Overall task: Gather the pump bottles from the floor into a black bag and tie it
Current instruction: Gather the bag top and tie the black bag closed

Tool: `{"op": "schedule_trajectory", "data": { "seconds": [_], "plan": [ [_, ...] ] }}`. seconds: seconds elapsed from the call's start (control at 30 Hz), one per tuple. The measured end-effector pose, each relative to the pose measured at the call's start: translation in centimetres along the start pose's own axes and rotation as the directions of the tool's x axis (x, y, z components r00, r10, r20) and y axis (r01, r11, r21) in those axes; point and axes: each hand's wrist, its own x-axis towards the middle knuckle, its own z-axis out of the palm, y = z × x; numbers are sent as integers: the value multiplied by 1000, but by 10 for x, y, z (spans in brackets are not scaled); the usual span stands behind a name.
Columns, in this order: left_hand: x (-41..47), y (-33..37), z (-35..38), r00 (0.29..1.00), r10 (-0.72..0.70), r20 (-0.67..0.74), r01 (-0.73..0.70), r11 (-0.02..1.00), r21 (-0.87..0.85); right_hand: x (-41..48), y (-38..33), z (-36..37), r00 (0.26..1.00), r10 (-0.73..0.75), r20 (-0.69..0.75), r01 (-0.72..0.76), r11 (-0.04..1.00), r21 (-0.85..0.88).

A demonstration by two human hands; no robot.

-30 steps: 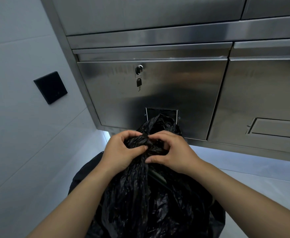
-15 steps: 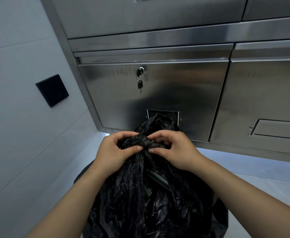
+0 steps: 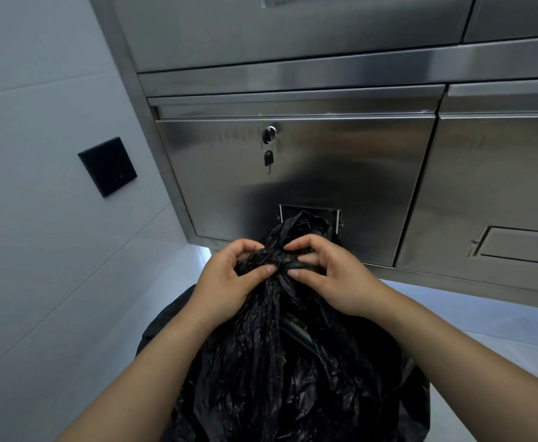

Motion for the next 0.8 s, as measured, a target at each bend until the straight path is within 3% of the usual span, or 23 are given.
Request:
{"op": "schedule_trajectory", "data": {
  "seconds": [0.1,0.23,0.37,0.47,0.8],
  "plan": [
    [-1,0,0,1000,19,-18,-18,1000,12,-2,1,4,1000,-7,-26,6,1000,-20],
    [-2,2,2,999,30,-19,-30,1000,-10,-3,-1,4,991,-76,-108,56,982,-180],
    [-2,5,2,999,34,-8,-34,999,-12,-3,-2,3,986,-73,-152,51,989,-142],
    [-2,5,2,999,37,-4,-37,999,-2,-4,-3,3,991,-88,-104,76,990,-119],
    [-3,13,-1,988,133,74,-127,989,-77,-2,-13,-9,997,-15,71,-6,957,291]
  ]
}}
